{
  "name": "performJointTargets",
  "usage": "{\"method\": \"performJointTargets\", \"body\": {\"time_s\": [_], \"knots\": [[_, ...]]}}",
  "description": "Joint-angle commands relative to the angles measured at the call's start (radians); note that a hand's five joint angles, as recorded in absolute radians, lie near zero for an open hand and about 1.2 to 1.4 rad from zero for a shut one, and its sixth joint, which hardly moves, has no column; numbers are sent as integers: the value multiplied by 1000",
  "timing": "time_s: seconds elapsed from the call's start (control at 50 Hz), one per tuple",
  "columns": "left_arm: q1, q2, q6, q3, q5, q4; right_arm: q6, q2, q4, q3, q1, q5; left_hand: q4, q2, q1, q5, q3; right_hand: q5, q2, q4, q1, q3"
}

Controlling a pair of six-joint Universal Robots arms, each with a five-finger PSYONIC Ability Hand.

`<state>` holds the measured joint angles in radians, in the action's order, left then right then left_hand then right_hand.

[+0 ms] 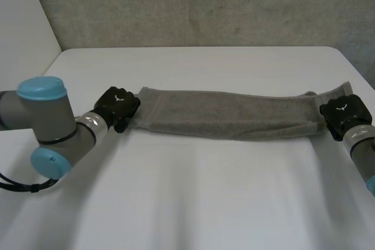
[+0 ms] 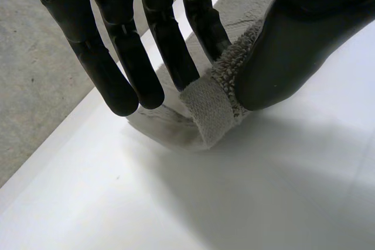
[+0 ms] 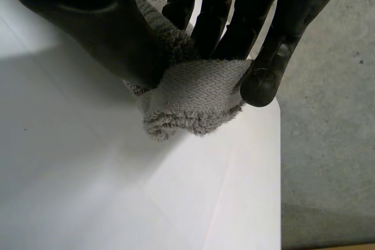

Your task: Fold the towel.

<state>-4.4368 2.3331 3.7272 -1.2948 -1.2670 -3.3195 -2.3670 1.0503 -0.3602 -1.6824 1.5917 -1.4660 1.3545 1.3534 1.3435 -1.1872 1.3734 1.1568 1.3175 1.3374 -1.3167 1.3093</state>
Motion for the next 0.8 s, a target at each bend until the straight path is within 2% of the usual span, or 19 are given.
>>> {"method": "performJointTargets", "body": {"time_s": [0.02, 0.06, 0.16, 0.28, 0.4, 0.42, 0.44, 0.46, 0.56, 0.6, 0.62, 0.66, 0.68, 0.72, 0.76, 0.78, 0.8], "knots": [[-18, -116, 0, -139, 8, -2, 107, 13, 26, 1, -1, 9, 42, 43, 53, -35, 23, 65, 79, 59, -80, 87], [-21, -171, 0, -220, 12, -5, 199, 13, 47, -11, -10, 33, 42, 43, 53, -35, 23, 65, 79, 59, -80, 87], [-26, -224, 2, -313, 9, -14, 271, 13, 115, -16, -67, 65, 42, 43, 53, -35, 23, 65, 79, 59, -80, 87], [-33, -245, 0, -395, 12, -14, 281, 14, 168, 9, -154, 95, 42, 43, 53, -35, 23, 65, 79, 59, -80, 87], [-26, -259, 2, -414, 6, -14, 281, 20, 194, 61, -173, 102, 42, 43, 53, -35, 23, 65, 79, 59, -80, 87], [-29, -265, -1, -414, 6, -14, 281, 22, 211, 75, -171, 101, -301, -300, -290, 308, -320, 65, 79, 59, -80, 87], [-29, -265, -1, -414, 6, -14, 281, 22, 211, 75, -171, 101, -304, -303, -293, 311, -323, 65, 79, 59, -80, 87], [-32, -273, -1, -416, 8, -15, 279, 22, 236, 95, -171, 98, -726, -725, -715, 733, -745, 65, 79, 59, -80, 87], [-45, -322, -7, -409, 3, -14, 265, 24, 320, 171, -156, 61, -889, -887, -877, 896, -907, 65, 79, 59, -80, 87], [-81, -372, -23, -409, 6, -15, 261, 33, 360, 237, -81, -31, -1079, -1078, -1068, 1086, -1098, 65, 79, 59, -80, 87], [-81, -373, -23, -409, 6, -15, 261, 33, 360, 237, -81, -31, -1079, -1078, -1068, 1087, -1098, 65, 79, 59, -80, 87], [-111, -420, -59, -399, 8, -14, 258, 37, 373, 303, 44, -115, -1082, -1081, -1071, 1090, -1101, 65, 79, 59, -80, 87], [-111, -420, -59, -399, 8, -14, 258, 37, 373, 303, 45, -116, -1082, -1081, -1071, 1090, -1101, 65, 79, 59, -80, 87], [-124, -457, -108, -377, 11, -14, 223, 39, 363, 367, 190, -158, -1076, -1075, -1065, 1084, -1095, 65, 79, 59, -80, 87], [-125, -484, -164, -348, 11, -14, 131, 39, 362, 432, 347, -163, -1071, -1069, -1060, 1078, -1089, 65, 79, 59, -80, 87], [-125, -485, -164, -348, 11, -14, 130, 39, 362, 432, 347, -163, -1071, -1069, -1060, 1078, -1089, 65, 79, 59, -80, 87], [-125, -497, -196, -336, 11, -15, 71, 33, 357, 453, 423, -157, -1071, -1069, -1060, 1078, -1089, 65, 79, 59, -80, 87]]}}
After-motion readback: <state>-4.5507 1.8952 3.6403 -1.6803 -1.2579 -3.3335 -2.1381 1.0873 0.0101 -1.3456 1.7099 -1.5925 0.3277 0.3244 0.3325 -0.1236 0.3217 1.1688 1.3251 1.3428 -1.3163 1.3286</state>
